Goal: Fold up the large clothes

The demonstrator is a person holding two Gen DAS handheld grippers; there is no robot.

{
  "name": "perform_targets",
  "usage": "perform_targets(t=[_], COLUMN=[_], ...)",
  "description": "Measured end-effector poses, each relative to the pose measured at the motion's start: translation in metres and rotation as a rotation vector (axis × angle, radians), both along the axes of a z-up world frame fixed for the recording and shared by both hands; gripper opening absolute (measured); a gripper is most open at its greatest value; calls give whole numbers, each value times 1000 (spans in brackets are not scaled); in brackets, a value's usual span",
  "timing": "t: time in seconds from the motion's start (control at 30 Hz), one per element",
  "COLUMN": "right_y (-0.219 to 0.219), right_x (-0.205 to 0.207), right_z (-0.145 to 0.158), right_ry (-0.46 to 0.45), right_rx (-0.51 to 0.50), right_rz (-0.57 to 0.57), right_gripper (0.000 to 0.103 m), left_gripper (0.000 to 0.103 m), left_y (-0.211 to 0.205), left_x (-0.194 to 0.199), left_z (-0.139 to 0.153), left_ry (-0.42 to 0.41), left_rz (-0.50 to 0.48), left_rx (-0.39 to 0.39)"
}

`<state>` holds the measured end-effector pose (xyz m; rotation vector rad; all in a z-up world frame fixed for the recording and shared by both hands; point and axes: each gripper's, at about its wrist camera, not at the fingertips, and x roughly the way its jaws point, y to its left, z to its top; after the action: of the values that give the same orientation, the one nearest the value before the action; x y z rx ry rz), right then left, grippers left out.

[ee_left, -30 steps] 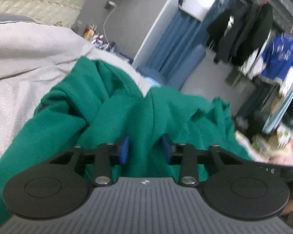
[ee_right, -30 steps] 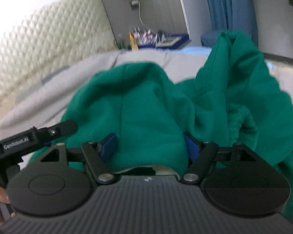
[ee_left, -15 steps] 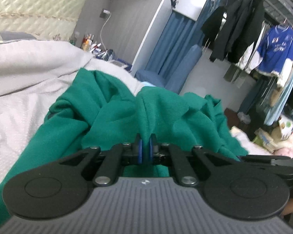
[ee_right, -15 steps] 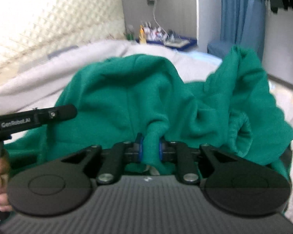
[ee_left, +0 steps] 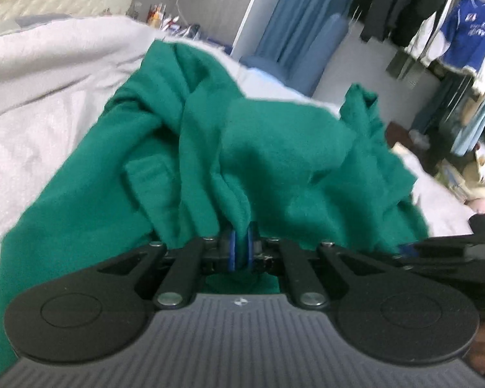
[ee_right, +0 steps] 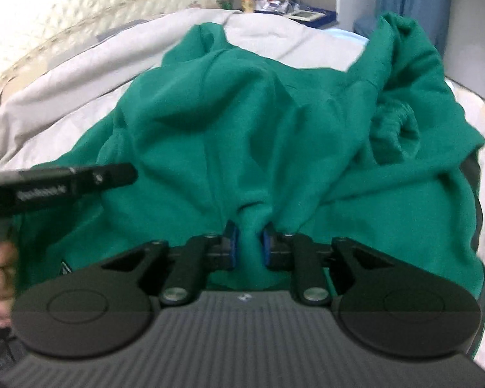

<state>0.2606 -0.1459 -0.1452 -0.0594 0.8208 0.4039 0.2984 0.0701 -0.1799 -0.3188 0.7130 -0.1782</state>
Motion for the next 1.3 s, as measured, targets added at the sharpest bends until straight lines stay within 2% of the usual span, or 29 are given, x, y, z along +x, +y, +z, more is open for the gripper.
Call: perform_targets(t=[0.03,0.07,0.1,0.13,0.17,0.2,0.23,0.3,0.47,0.57,0.67,0.77,0.83,0.97,1.13,1.23,1.3], right_y=[-2,-5,-6,-9,-11,-10,-12,-14,-24,-19,-8,3,10,13,16,21,18], right_x=[-1,-3,-5,-7,-9,-11,-12,-13,1,20,43,54,60,78,103,106,108], right_z=[3,6,9,14,18,21,25,33,50,51,48,41,32,6,-35,-43,-44], right_ry=[1,-1,-5,-17,-28,-43,-60,-101,-190,-226,-239,-279,-283,-201,-47,-46,-40], right_rx=[18,39,55,79,98,120,137,164,294,313,320,263,212,171,125,95,111], right_rz=[-7,-11,-14,-15,-11,-3,5,6,-23,-50,-55,-34,-21,-20,-38,-25,-32], right_gripper=[23,28,35,39,48,54,55,55,55,55,55,49,45,36,33,31,31], left_gripper=[9,9,9,10,11,19,32,48,53,54,53,51,44,35,34,34,35], left_y=[1,3,4,6,8,10,13,16,25,27,23,17,10,2,6,2,2], left_x=[1,-1,-2,-4,-5,-4,-5,-7,-15,-5,12,31,41,62,81,91,95], left_z=[-1,-1,1,4,6,8,11,20,46,50,44,36,27,2,-21,-29,-32], left_ry=[3,-5,-11,-19,-25,-29,-39,-71,-232,-281,-279,-262,-252,-156,-85,-68,-68], left_rz=[2,3,1,4,5,6,4,8,13,12,8,0,-1,16,20,12,11], left_rx=[-11,-25,-36,-46,-56,-71,-95,-128,-130,-121,-108,-85,-38,35,27,54,60])
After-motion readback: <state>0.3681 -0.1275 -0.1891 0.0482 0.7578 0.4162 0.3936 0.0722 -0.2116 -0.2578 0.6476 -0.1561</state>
